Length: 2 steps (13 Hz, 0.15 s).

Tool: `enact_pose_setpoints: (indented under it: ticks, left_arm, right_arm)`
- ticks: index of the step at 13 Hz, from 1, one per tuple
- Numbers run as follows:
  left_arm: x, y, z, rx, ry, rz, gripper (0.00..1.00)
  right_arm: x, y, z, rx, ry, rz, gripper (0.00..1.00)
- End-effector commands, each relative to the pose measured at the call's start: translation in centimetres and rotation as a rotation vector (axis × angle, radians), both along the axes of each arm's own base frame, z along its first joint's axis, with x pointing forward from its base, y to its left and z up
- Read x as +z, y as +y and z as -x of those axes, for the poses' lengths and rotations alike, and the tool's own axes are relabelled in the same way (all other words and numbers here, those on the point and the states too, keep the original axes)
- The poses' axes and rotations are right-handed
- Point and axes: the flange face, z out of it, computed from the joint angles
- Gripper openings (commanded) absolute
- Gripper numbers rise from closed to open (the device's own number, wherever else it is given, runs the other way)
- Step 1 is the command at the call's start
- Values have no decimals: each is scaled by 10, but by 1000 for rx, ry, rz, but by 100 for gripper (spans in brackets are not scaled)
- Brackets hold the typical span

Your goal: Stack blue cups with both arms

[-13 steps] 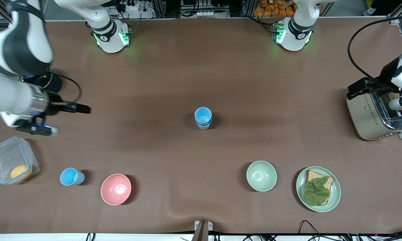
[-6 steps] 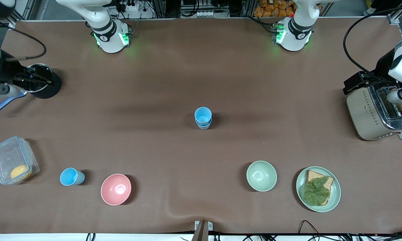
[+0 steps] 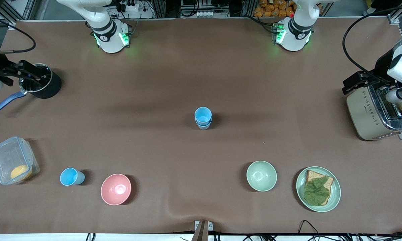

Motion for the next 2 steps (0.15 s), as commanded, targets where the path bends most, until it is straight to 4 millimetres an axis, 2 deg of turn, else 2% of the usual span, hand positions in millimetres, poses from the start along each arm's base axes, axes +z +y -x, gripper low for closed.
enact_pose_setpoints:
  ticks: [1, 2]
  left_arm:
    - [5, 3, 9, -45, 28, 2, 100]
    - [7, 3, 10, -46, 32, 0, 100]
  right_arm:
    - [9, -2, 9, 7, -23, 23, 100]
    - [9, -2, 9, 7, -24, 23, 100]
